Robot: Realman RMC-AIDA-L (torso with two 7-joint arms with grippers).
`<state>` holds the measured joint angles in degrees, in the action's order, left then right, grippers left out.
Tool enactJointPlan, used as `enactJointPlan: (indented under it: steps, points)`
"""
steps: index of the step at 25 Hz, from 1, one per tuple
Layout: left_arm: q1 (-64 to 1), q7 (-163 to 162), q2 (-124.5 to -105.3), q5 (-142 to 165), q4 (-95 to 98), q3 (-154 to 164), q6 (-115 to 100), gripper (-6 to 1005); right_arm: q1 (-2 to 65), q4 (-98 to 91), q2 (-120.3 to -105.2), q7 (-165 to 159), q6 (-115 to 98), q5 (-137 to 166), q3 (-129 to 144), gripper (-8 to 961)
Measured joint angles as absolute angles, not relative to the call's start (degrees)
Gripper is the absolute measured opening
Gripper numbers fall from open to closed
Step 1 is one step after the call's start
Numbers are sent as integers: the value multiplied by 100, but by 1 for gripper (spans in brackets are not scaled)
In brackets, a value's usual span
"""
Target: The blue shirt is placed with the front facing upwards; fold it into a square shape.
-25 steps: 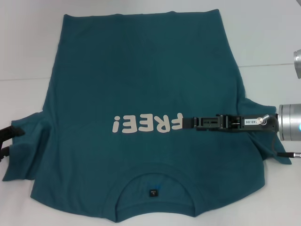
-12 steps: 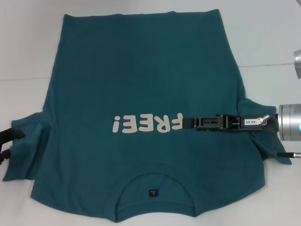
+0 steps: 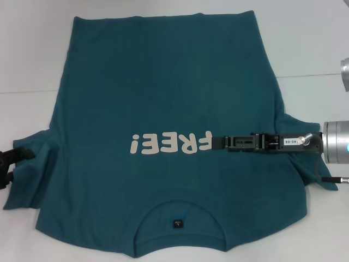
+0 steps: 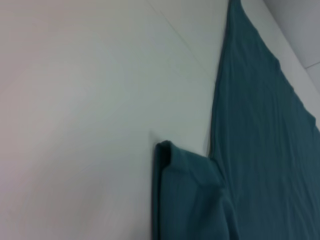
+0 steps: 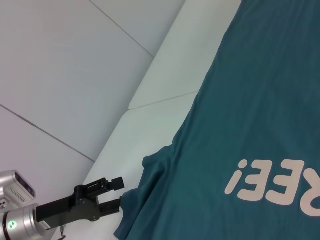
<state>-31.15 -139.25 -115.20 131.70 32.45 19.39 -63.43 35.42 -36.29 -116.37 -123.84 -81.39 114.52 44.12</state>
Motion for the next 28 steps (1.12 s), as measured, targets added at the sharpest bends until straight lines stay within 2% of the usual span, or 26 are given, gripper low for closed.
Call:
enactJointPlan:
  steps: [20,26,28]
  points:
    - [-3275,-13822,-11447,13203,3121,1943,-6290,763,3533,-3629,-11633,-12364,-8139,11452,4378,911]
    - [-3326,-13735,-11425,13287,3123,1966,-6371,552,3515,-3629,-11611,-12366,-8142,11452,4368,911]
    - [-3335,-13724,-11422,13335,3124,1966,-6374,516,3515,-3630,-11609,-12366,-8142,11452,4368,911]
